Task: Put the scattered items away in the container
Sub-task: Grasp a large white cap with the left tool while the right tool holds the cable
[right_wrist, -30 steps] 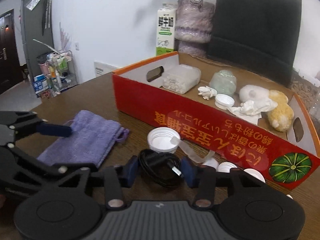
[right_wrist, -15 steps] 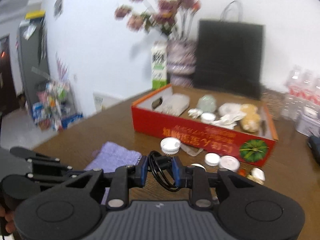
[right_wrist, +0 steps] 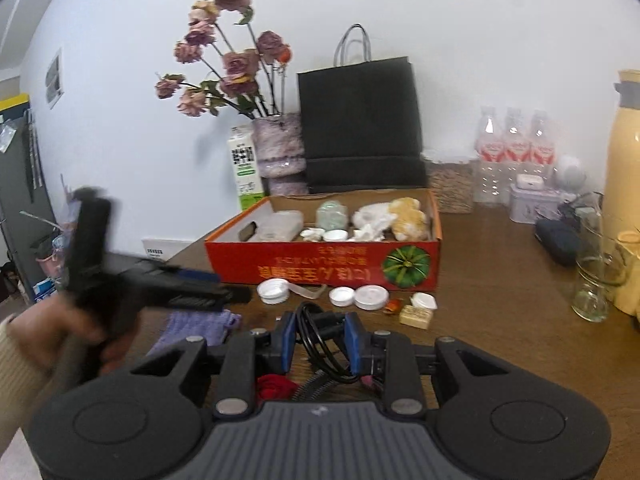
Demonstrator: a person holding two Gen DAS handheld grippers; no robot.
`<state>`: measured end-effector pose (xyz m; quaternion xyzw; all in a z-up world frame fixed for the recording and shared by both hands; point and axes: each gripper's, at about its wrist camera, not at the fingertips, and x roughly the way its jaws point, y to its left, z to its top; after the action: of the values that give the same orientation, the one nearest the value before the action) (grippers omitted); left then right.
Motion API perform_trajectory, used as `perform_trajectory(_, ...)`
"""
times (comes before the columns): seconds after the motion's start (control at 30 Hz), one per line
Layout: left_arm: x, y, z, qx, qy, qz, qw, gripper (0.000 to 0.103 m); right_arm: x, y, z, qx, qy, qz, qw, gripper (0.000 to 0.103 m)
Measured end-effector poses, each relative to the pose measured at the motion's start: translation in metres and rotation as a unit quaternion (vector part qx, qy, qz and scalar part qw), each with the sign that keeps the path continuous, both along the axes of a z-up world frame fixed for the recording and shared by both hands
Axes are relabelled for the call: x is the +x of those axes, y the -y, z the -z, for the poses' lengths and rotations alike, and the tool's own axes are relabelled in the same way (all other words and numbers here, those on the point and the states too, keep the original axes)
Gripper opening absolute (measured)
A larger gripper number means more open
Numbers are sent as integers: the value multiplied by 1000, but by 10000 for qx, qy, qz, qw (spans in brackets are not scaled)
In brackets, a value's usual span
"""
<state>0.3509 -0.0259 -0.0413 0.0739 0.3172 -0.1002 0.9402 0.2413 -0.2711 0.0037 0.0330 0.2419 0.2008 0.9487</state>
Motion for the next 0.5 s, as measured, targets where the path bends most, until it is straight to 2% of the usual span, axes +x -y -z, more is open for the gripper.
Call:
perform_trajectory(0.17,39,6,28,73,-410,56,9991,54,9,10,14,65,-161,134,9998,25)
perform_trajectory(0.2,40,4,29,-32,-335,18,9994,42,12,12,17,89,-203,146,9996,25)
perform_trajectory(0.23,40,2,28,-71,-348,-46,9994,40,13,12,19,112,-232,159,9995,25)
perform_trajectory(0.3,26,2,14,7,-289,-289,9992,40,15,13,23,152,-285,166,9993,25)
perform_trajectory(0.37,-18,7,-20,54,483,99,9988,40,14,12,24,170,-279,141,9994,25)
perform_trajectory(0.4,-30,9,-28,123,529,170,9984,40,12,12,23,182,-248,118,9995,25)
perform_trajectory(0.47,-30,6,-24,92,113,182,9997,40,11,13,23,246,-260,84,9993,25)
perform_trajectory(0.5,-30,5,-16,251,-37,28,9997,40,11,12,24,303,-295,83,9991,25)
